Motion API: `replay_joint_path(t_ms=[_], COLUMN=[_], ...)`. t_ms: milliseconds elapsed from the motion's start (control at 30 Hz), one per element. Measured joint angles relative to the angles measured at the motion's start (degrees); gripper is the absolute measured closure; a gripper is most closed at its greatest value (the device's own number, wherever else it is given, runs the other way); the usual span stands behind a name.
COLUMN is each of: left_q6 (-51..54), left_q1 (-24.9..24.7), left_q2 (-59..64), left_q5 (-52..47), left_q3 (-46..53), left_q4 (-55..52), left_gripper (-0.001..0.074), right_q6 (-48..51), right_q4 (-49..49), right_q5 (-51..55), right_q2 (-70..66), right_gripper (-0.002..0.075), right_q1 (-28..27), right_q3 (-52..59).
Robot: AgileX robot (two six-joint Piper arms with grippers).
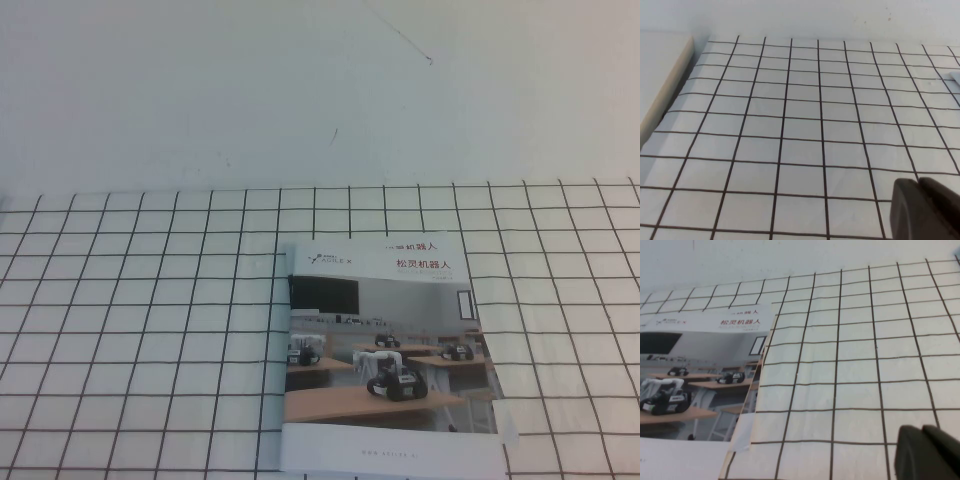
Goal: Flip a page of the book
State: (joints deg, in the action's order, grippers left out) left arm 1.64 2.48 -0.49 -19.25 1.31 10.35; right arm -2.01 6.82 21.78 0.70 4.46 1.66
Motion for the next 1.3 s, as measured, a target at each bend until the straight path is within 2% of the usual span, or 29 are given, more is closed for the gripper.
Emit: replay_joint_path(t_ms=[600,1000,1300], left_q6=[0.4,0.5,4.1], left_q1=[0.0,0.0,0.0], left_q2=[0.0,0.0,0.0], left_q5=[0.1,5.2,1.8], left_q3=[0.0,0.3,0.3], left_q4=[0.0,4.8,1.5], left_gripper=[0.0738,0.0738,0.0738], right_q6=[0.0,0.0,0.0], right_q4=[0.0,0.0,0.0], right_q5=[0.0,0.0,0.0], right_q2=[0.0,0.0,0.0], right_gripper=[0.0728,0.0728,0.0728], right_q1=[0.0,0.0,0.0], right_q3=[0.0,0.0,0.0])
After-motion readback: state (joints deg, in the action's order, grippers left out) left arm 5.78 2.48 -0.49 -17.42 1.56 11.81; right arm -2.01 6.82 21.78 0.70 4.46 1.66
